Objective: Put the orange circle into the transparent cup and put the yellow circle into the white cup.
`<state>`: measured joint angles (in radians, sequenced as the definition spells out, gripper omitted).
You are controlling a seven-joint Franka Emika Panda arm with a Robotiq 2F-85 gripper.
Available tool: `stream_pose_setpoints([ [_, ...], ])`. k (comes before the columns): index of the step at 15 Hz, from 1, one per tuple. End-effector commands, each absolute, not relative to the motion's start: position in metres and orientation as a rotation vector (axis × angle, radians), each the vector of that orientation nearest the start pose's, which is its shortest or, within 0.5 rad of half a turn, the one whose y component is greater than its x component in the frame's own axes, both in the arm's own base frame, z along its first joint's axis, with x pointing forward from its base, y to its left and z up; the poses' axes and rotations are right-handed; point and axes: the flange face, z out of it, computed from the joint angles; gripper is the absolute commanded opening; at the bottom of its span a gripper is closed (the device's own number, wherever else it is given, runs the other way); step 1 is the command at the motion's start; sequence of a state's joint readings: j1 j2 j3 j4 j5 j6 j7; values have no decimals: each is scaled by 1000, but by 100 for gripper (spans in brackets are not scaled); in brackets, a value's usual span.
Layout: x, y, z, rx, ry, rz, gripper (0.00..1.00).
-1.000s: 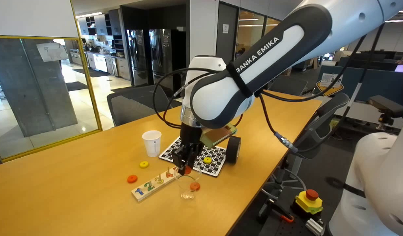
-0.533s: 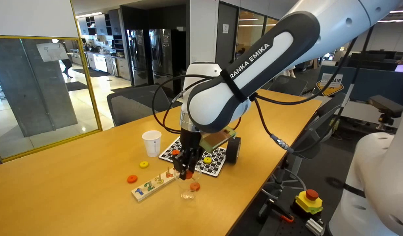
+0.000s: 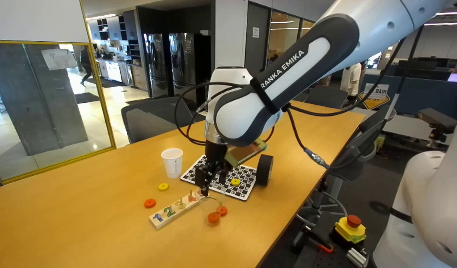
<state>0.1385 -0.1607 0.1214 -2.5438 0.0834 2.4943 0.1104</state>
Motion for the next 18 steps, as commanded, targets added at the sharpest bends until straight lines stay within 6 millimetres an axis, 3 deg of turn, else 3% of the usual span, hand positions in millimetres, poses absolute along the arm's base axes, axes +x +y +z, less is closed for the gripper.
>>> stream_pose_setpoints([
  [1,445,110,356,-3116,-48,-196,100],
  [3,444,105,358,-3111,37,-207,100],
  [12,439,95,352,-2916,755,-147,100],
  [18,446,69,358,-2742,1185,-133,100],
])
